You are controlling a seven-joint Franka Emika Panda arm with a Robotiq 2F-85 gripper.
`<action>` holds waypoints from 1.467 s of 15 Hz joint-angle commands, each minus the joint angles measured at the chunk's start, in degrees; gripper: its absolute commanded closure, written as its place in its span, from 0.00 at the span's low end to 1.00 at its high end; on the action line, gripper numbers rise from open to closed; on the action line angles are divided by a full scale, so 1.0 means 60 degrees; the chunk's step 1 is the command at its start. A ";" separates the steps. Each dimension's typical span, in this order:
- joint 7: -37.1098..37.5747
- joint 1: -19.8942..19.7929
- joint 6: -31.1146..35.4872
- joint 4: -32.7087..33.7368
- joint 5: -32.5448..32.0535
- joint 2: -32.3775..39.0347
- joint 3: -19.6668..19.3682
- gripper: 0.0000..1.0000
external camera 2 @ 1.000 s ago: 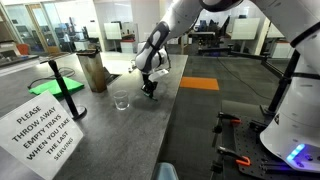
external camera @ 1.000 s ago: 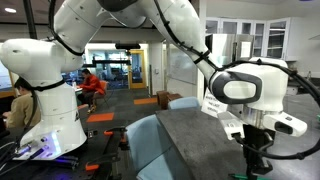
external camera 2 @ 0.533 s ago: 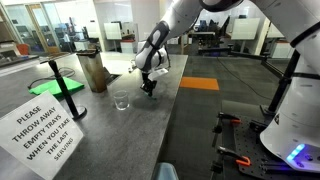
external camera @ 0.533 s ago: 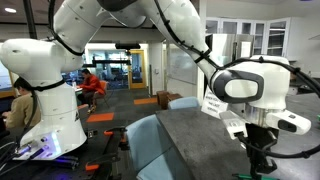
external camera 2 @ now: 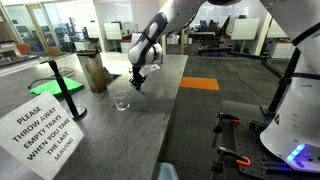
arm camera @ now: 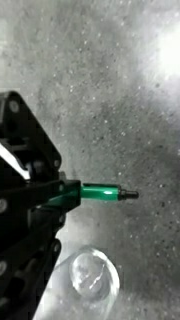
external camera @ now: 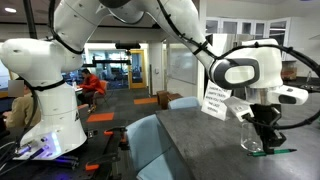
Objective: Pick the marker and put it in the cup
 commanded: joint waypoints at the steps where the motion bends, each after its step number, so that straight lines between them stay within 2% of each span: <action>1: 0.0040 0.0206 0.0774 -0.0414 0.0138 -0.0472 0.0190 0.97; 9: 0.0085 0.0813 0.2240 -0.0878 0.0052 -0.1131 0.0522 0.97; 12: -0.0285 0.0554 0.2432 -0.1117 0.0277 -0.1223 0.1084 0.97; 13: -0.0107 0.0680 0.2519 -0.1207 0.0192 -0.1271 0.0951 0.97; 14: -0.0066 0.0775 0.2397 -0.1221 0.0036 -0.1308 0.0803 0.63; 15: -0.0121 0.0757 0.2127 -0.1123 -0.0036 -0.1307 0.0745 0.62; 19: 0.0243 0.0693 0.1560 -0.0730 -0.0006 -0.1367 0.0254 0.34; 22: 0.1363 0.1033 0.0380 -0.0269 -0.0172 -0.1247 -0.0745 0.10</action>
